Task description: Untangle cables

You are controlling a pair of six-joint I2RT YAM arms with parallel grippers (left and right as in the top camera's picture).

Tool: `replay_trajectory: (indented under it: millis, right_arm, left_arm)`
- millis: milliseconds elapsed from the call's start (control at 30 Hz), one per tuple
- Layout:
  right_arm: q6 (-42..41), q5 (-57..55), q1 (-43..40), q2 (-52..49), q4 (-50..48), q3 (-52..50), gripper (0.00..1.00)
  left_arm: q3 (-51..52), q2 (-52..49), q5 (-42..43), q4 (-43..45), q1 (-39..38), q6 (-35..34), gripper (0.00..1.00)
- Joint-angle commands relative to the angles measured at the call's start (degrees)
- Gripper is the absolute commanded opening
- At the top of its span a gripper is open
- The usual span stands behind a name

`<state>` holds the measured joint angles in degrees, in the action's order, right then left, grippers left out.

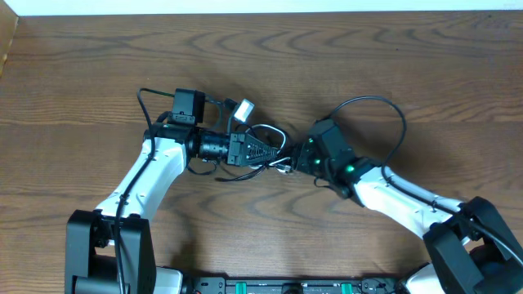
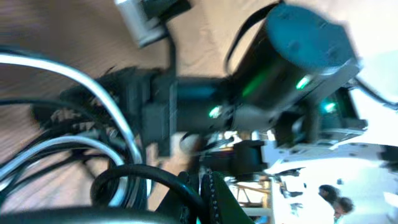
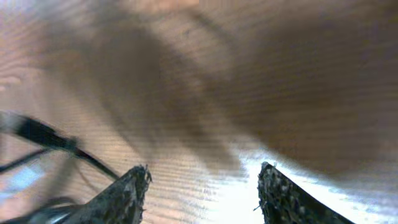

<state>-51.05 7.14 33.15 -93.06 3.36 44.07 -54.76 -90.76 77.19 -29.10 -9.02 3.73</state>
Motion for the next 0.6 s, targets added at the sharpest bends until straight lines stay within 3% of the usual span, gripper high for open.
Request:
replay_trajectory:
  millis: [0, 67, 200, 567]
  right_arm:
    - [1.0, 12.0, -4.3, -0.2, -2.3, 0.1, 0.58]
    - [1.0, 20.6, -7.3, -0.2, -4.7, 0.1, 0.59]
    - [1.0, 34.1, -10.3, -0.2, -8.4, 0.1, 0.59]
    - [-1.5, 36.3, -7.4, -0.2, -9.0, 0.1, 0.63]
  left_arm:
    - [0.2, -0.1, -5.2, -3.9, 0.1, 8.6, 0.08]
    - [0.2, -0.1, -5.3, -5.4, 0.1, 12.4, 0.08]
    - [0.2, -0.1, -7.2, -5.5, 0.1, 13.2, 0.08]
    - [0.2, -0.1, -4.2, -8.4, 0.0, 20.1, 0.08]
